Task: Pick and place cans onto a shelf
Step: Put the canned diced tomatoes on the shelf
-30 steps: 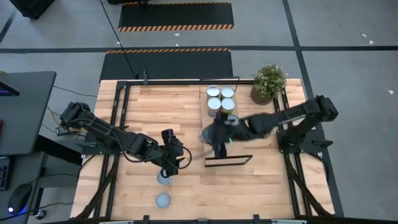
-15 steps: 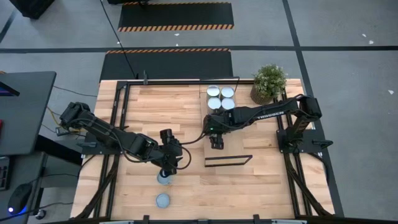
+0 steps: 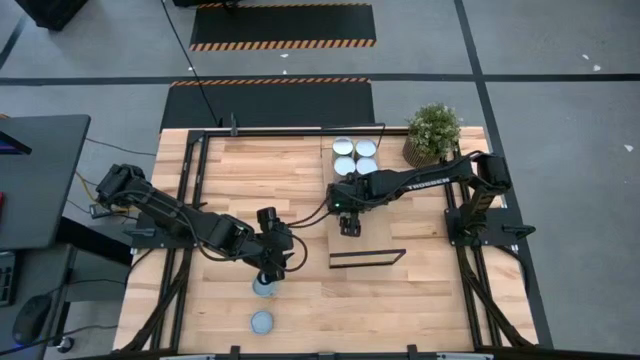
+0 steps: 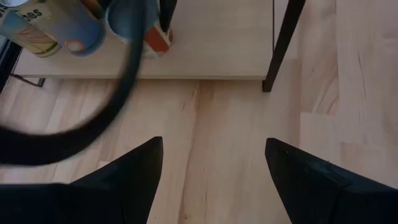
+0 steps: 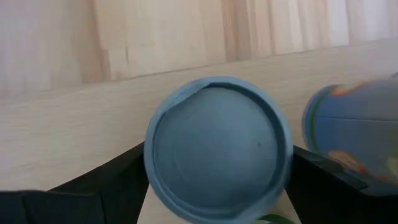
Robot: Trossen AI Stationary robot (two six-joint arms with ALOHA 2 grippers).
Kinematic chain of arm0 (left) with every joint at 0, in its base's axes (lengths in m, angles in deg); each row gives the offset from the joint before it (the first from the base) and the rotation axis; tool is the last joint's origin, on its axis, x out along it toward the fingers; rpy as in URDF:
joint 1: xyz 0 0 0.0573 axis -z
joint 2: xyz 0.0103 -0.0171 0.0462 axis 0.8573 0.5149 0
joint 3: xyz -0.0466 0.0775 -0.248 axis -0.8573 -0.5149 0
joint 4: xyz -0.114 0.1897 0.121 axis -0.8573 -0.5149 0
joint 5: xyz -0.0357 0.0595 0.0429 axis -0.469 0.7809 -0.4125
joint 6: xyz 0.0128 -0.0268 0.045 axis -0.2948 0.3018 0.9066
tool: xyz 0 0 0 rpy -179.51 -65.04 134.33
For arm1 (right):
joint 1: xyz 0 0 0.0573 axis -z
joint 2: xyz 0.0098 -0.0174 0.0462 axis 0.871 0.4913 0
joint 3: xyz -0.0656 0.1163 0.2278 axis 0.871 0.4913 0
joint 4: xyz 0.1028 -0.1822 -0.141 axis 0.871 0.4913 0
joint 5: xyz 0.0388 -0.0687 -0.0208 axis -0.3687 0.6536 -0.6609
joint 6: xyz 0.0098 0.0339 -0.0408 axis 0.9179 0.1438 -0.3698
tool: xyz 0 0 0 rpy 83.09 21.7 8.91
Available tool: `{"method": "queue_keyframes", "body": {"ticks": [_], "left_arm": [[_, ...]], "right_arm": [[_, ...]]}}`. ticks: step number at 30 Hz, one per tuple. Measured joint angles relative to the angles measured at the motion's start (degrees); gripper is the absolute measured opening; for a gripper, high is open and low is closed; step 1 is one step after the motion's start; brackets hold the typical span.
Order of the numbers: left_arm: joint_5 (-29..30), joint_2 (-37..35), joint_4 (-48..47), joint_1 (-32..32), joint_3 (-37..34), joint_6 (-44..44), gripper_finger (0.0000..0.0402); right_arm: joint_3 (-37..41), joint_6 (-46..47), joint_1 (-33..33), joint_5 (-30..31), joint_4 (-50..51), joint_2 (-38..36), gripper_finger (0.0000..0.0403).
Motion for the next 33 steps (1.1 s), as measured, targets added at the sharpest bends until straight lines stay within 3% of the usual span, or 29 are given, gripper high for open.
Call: {"method": "queue_keyframes", "body": {"ticks": [11, 15, 23, 33], "left_arm": [[0.0, 0.0, -0.1, 0.0, 0.0, -0.3, 0.0288], [0.0, 0.0, -0.1, 0.0, 0.0, -0.4, 0.0288], [0.0, 0.0, -0.2, 0.0, 0.0, -0.5, 0.0288], [0.0, 0.0, -0.2, 0.0, 0.0, -0.5, 0.0288]], "right_arm": [[0.0, 0.5, -1.0, 1.8, 1.4, -0.8, 0.0349], [0.0, 0.8, -1.9, 6.4, 1.1, -2.4, 0.0351], [0.0, 1.9, -2.7, 9.6, 1.4, -4.6, 0.0352], [0.0, -9.4, -5.8, 10.1, -8.2, -4.6, 0.0351]]}}
